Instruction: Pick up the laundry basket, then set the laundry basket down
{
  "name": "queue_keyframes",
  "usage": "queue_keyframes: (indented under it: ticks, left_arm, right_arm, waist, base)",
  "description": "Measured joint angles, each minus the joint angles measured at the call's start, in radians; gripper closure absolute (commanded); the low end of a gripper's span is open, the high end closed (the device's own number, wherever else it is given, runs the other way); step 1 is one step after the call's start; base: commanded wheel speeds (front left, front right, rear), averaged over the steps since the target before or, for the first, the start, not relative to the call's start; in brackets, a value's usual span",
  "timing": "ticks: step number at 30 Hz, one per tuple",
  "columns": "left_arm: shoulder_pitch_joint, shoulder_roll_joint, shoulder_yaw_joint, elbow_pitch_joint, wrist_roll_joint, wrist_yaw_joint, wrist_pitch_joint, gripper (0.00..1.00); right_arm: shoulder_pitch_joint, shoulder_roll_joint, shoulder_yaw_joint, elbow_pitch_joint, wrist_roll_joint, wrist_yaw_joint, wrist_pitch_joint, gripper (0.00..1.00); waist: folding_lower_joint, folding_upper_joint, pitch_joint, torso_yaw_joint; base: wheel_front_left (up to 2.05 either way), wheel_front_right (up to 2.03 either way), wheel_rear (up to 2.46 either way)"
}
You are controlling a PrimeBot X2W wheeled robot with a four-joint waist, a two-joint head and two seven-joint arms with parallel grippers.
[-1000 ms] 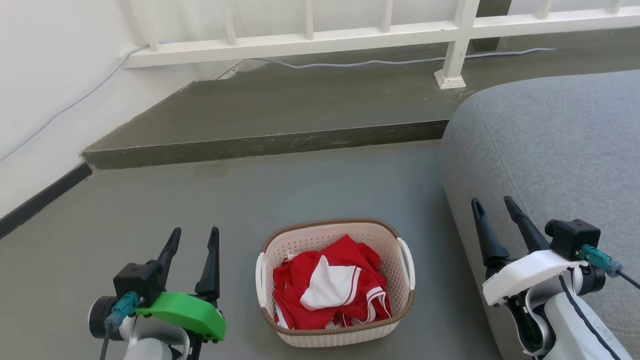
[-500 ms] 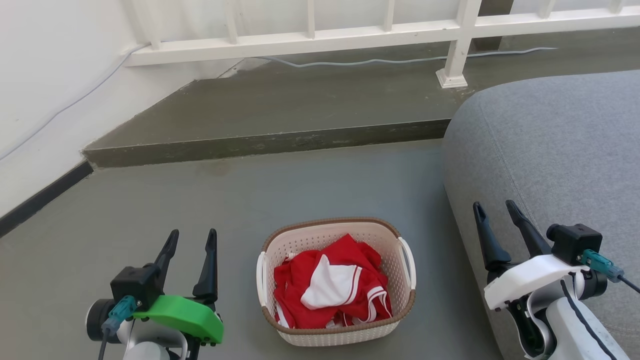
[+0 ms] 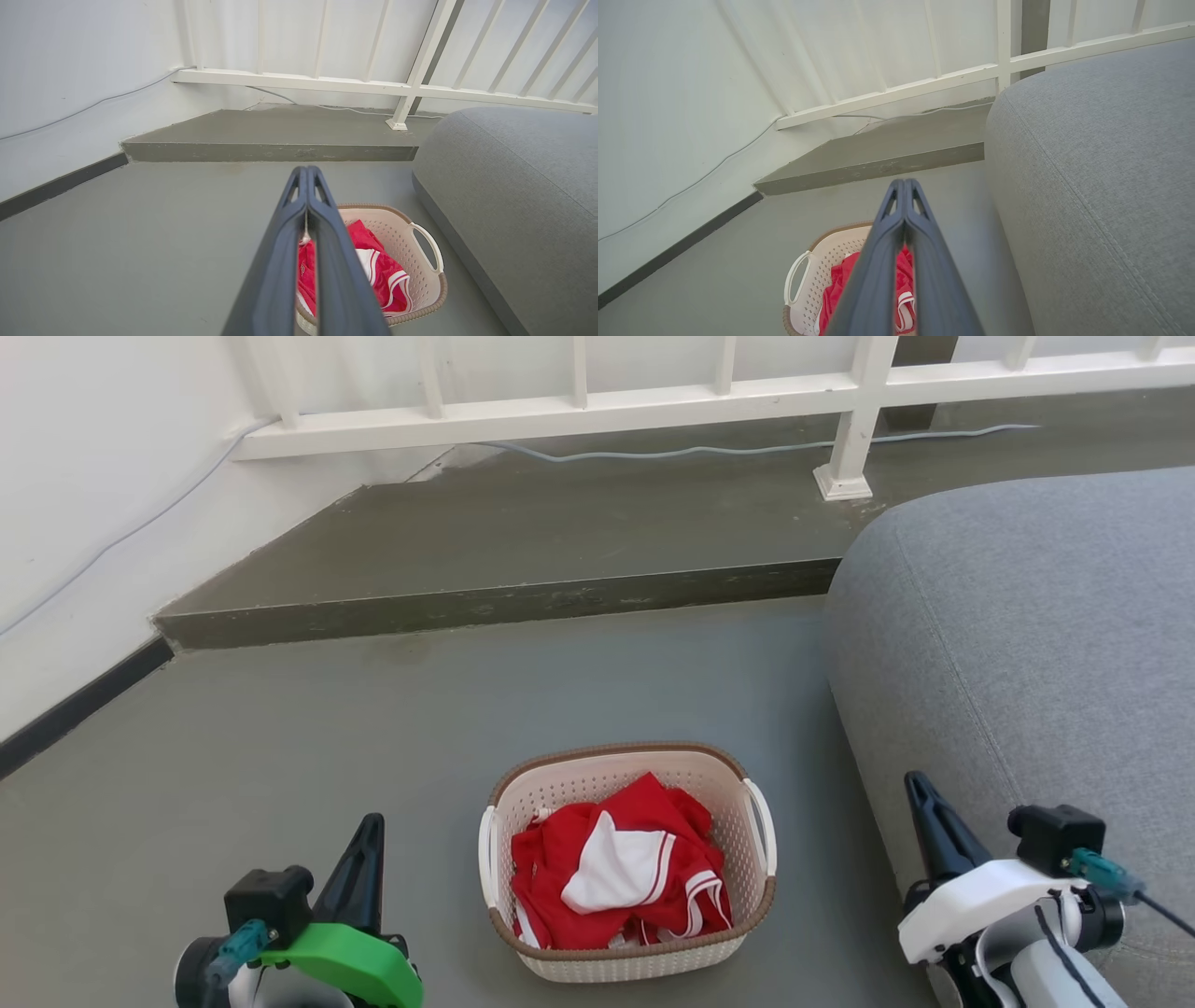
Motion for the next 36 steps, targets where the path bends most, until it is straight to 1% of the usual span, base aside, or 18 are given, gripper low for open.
queue_keyframes:
  ticks: [4,12,27,36]
  left_arm:
    - [0.000,-0.001,0.009,-0.001,-0.038,-0.001,0.012,1.00]
    - [-0.001,-0.008,0.042,0.001,-0.170,-0.002,0.051,1.00]
    - [-0.002,-0.015,0.100,0.000,-0.342,-0.018,0.108,1.00]
    - [-0.003,-0.016,0.132,-0.003,-0.447,-0.020,0.139,1.00]
  right_arm:
    - [-0.002,0.000,-0.020,0.000,0.037,0.000,0.012,1.00]
    - [-0.004,0.005,-0.054,0.000,0.165,0.001,0.053,1.00]
    - [-0.009,0.024,-0.112,-0.009,0.337,0.008,0.112,1.00]
    - [-0.019,0.028,-0.144,-0.022,0.442,0.012,0.143,1.00]
  waist:
    - [0.0000,0.0000,0.001,0.001]
    - [0.0001,0.0000,0.003,0.004]
    - [0.0001,0.0000,0.007,0.008]
    - [0.0001,0.0000,0.009,0.011]
  base:
    - [0.00,0.00,0.00]
    - [0.00,0.00,0.00]
    - [0.00,0.00,0.00]
    - [0.00,0.00,0.00]
